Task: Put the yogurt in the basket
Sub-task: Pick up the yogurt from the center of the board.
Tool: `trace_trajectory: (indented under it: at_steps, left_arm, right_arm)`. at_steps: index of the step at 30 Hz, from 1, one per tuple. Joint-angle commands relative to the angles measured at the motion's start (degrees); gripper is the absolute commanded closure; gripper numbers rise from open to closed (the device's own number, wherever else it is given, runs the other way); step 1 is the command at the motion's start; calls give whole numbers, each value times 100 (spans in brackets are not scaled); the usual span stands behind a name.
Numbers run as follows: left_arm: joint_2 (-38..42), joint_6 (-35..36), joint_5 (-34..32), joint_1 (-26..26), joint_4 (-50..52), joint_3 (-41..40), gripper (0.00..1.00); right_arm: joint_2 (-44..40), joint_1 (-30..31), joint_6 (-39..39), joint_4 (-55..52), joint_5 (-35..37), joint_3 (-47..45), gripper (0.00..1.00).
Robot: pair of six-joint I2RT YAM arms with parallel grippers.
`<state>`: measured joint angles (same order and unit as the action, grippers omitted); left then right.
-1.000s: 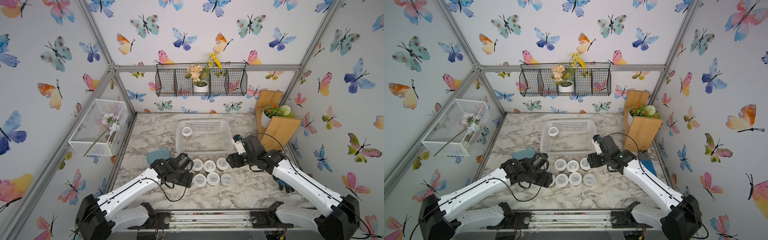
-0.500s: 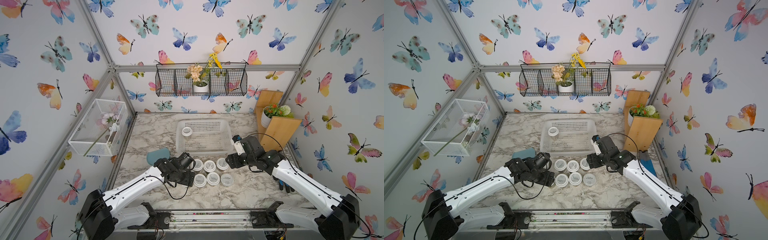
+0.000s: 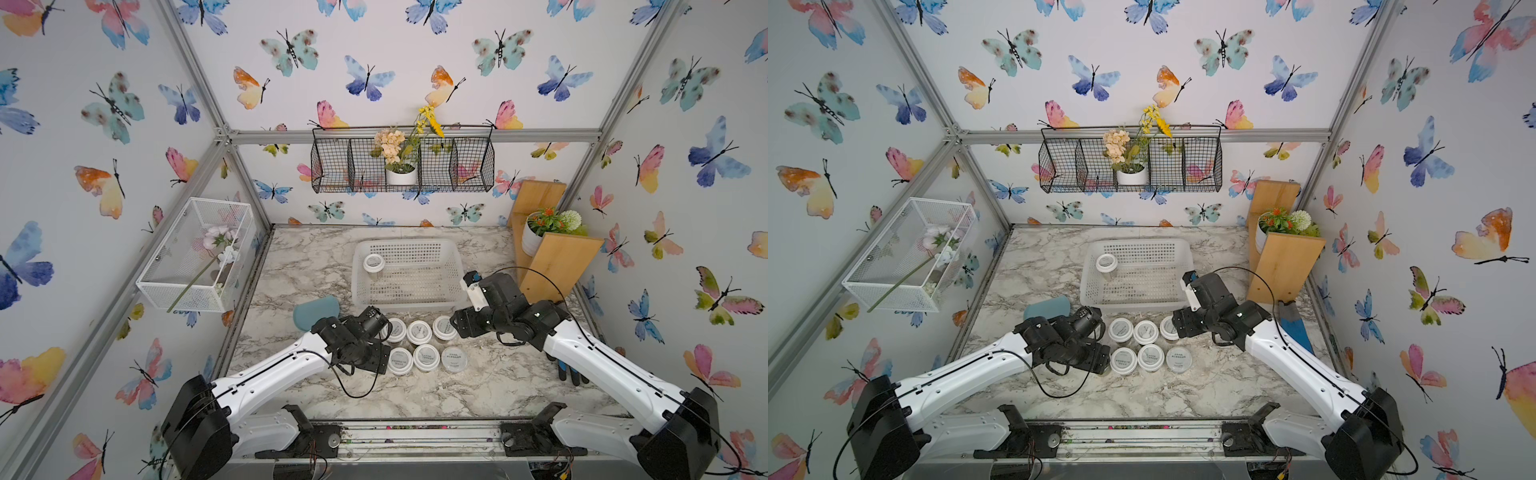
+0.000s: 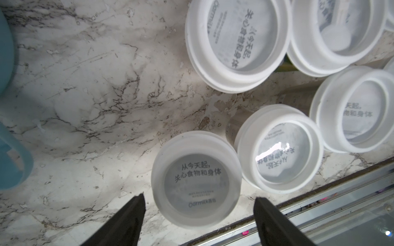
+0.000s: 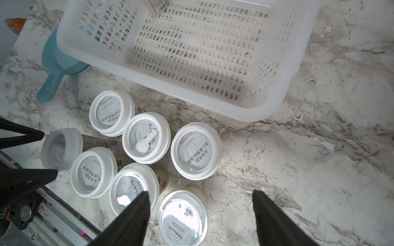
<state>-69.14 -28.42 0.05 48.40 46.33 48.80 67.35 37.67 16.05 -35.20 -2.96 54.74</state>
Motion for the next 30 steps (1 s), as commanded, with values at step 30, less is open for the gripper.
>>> trace_trajectory:
  at_steps: [30]
  left_arm:
    - [-371,90,-403,15,131,111,27]
  right_arm:
    - [81,231,91,-21,258,-71,21]
